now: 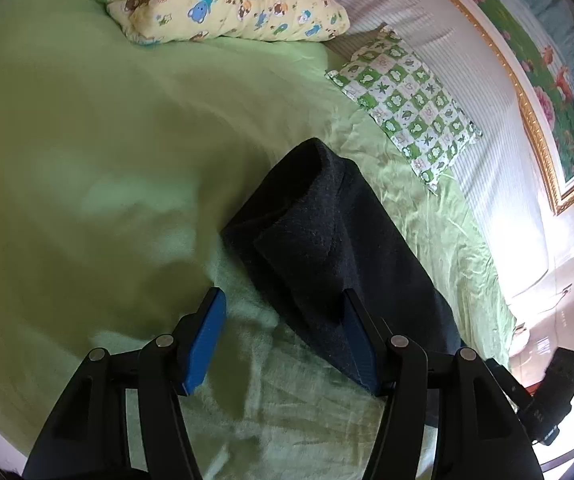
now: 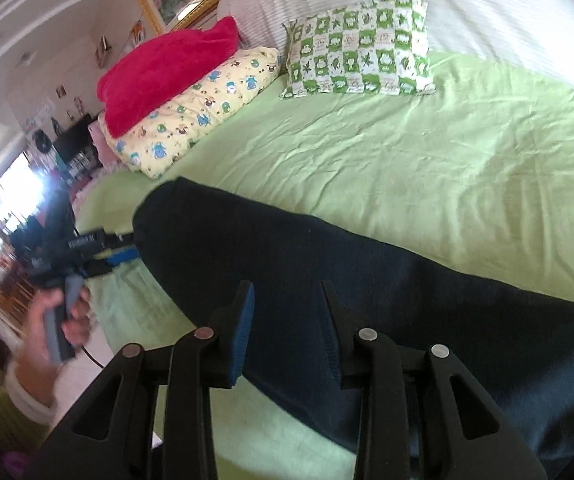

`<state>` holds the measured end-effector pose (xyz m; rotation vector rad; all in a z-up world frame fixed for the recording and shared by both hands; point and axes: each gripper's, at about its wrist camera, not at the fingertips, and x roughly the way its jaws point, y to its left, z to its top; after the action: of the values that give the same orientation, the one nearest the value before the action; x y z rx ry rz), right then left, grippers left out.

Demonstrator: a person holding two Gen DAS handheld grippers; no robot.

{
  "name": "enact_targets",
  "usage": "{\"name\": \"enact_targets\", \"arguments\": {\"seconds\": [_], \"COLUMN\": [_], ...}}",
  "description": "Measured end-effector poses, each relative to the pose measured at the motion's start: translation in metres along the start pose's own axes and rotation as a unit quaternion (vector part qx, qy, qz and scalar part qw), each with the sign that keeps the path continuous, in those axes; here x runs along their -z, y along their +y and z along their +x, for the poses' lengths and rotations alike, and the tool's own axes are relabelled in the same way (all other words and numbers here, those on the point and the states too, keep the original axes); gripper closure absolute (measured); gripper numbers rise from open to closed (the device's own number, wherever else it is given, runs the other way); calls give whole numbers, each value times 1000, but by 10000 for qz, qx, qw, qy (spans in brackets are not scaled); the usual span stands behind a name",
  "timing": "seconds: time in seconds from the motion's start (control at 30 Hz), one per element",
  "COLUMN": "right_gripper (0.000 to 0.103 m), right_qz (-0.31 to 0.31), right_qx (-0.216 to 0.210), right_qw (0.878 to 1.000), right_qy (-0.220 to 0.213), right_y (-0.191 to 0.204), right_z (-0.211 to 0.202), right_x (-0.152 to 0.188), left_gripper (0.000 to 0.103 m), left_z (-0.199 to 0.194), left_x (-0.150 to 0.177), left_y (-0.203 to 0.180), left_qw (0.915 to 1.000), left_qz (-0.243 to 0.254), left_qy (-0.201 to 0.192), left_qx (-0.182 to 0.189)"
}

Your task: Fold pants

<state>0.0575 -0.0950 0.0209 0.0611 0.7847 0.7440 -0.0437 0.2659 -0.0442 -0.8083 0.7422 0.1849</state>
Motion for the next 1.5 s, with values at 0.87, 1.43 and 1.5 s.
{"name": "enact_targets", "arguments": {"seconds": [0.87,1.43,1.5], "right_gripper": [68,97,97], "right_qz": [1851,200,216], "right_qx": [-2051,-1113,-920], "right_qw": [9209,9906,9936], "right_qy": [2750,774,619], "right_y": [-85,-22,-20], "right_z": [169,77,85], "right_x": [-75,-100,-97], "left_gripper": [41,80,80], "left_z": [36,-35,-28], "left_x": [-23,-25,-25], "left_y": [-10,-58,-53], "left_qw": [9993,9919,9939], "left_qz": [-195,499,619], "left_qy": [122,-559,-493], "left_qx": [298,1021,774]}}
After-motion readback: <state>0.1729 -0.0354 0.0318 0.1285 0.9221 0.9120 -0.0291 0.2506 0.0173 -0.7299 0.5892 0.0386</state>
